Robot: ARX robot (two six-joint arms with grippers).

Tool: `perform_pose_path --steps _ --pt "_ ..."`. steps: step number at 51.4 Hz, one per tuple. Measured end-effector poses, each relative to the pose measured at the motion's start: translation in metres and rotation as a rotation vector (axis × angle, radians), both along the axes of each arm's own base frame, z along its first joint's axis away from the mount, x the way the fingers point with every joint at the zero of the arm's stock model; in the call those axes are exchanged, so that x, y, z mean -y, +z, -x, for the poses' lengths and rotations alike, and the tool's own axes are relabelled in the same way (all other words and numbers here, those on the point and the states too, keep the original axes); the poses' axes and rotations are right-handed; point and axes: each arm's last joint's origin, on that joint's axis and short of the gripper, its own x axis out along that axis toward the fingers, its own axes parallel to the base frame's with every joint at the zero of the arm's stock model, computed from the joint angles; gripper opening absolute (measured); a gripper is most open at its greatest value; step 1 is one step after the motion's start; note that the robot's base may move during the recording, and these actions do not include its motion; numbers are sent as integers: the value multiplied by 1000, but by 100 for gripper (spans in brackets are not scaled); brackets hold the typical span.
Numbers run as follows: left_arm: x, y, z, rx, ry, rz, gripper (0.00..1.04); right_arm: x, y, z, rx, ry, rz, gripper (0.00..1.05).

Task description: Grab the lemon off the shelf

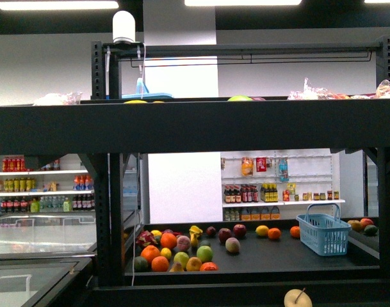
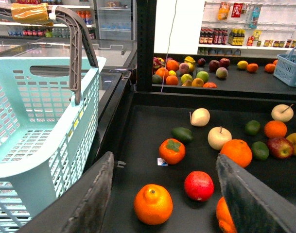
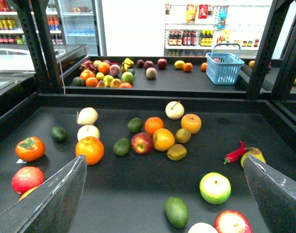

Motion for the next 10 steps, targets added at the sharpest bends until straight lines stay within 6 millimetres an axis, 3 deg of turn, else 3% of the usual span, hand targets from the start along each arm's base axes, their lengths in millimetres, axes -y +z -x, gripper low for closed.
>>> perform_pose_path --steps 6,10 --pt "0 0 0 0 0 0 98 0 0 0 0 0 0 97" --pt "0 0 0 0 0 -1 97 0 0 0 0 0 0 97"
